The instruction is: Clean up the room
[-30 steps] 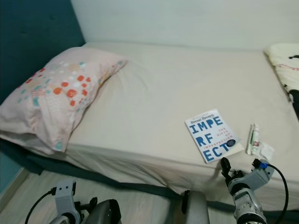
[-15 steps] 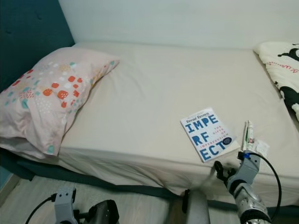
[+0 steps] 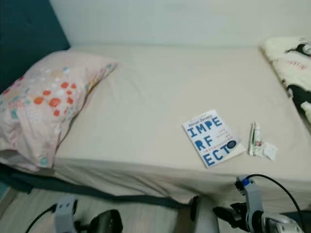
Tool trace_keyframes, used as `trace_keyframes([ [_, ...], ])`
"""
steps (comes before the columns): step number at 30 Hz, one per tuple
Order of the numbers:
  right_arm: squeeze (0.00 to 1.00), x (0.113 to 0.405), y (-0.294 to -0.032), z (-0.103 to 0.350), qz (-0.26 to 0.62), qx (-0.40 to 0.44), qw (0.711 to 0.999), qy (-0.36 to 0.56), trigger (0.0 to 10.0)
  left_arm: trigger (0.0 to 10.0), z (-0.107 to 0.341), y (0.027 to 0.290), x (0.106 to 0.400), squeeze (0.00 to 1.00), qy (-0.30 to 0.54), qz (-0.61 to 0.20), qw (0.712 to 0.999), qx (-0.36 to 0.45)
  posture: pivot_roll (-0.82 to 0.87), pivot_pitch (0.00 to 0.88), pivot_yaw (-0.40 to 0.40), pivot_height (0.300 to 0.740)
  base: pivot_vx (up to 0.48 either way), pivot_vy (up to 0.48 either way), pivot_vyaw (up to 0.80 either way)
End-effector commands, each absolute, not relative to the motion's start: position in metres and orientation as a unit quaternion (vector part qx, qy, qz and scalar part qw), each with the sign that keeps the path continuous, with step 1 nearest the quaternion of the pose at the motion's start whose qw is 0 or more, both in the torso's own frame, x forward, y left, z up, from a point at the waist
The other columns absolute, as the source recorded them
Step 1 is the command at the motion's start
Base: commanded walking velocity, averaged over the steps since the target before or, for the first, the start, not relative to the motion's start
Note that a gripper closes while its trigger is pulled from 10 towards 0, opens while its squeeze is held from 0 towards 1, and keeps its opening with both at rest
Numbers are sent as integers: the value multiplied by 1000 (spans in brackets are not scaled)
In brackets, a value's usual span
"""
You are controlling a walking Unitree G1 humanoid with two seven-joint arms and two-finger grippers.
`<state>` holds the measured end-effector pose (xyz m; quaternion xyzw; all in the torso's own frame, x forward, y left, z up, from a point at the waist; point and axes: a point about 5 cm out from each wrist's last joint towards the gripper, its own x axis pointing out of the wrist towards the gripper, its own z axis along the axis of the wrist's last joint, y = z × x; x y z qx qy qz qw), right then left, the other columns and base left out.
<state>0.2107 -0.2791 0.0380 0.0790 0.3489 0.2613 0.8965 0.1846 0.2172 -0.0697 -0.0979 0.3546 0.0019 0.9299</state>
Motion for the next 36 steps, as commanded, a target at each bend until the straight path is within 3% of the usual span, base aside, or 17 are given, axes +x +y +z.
trace_keyframes([
  [1, 0, 228, -268, 70, 282, 123, 924, 227, 10000, 10000, -79, 217, 167, 0, 393, -4, 914, -96, -76, 121, 47, 492, 0, 0, 0],
  [9, 0, 249, -279, 81, 189, 163, 954, 164, 10000, 10000, -80, 217, 167, 0, 395, -5, 914, -96, -75, 122, 51, 492, 0, 0, 0],
  [13, 0, 251, -277, 59, 117, 246, 936, 222, 10000, 10000, -79, 219, 168, 0, 394, -5, 914, -97, -79, 123, 49, 492, 0, 0, 0],
  [17, 0, 248, -276, 45, 78, 269, 926, 252, 10000, 10000, -78, 219, 168, 0, 393, -6, 915, -95, -78, 124, 49, 492, 0, 0, 0],
  [26, 0, 272, -269, 73, 67, 349, 928, 111, 10000, 10000, -78, 220, 167, 0, 393, -9, 915, -94, -74, 128, 54, 492, 0, 0, 0],
  [32, 0, 283, -272, 68, 24, 360, 925, 119, 10000, 10000, -79, 221, 165, 0, 392, -6, 915, -97, -71, 129, 45, 492, 0, 0, 0],
  [36, 0, 287, -279, 56, -53, 356, 921, 152, 10000, 10000, -80, 220, 164, 0, 392, -7, 915, -97, -65, 138, 48, 492, 0, 0, 0],
])
